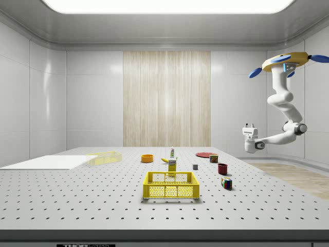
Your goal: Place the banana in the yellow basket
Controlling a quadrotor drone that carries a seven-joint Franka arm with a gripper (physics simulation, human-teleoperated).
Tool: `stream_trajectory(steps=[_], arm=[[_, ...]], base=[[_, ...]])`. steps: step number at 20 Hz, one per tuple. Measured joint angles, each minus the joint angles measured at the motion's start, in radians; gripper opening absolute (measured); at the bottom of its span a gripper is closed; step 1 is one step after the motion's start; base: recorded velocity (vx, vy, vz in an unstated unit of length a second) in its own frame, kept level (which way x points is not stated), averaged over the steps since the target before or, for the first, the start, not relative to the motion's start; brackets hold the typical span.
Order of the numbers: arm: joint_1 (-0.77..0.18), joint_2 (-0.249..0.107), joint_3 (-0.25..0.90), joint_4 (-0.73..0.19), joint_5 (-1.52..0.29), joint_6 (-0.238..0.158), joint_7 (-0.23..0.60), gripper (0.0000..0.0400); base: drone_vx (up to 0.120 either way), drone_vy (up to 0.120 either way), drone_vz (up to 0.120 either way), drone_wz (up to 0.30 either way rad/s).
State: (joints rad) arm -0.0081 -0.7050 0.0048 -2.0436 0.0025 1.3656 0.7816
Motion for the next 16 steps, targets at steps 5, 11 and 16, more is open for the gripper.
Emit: stream_trajectory(steps=[5,11,16], arm=[[-0.001,-0.002,0.001,-0.002,-0.001,0.003,0.0,0.04],[-0.001,-0.005,0.003,-0.005,-0.003,0.008,0.0,0.04],[-0.003,-0.008,0.006,-0.008,-0.007,0.012,0.0,0.04]], base=[[0.12,-0.12,0.0,0.0],[0.12,-0.12,0.0,0.0],[0.12,-0.12,0.0,0.0]])
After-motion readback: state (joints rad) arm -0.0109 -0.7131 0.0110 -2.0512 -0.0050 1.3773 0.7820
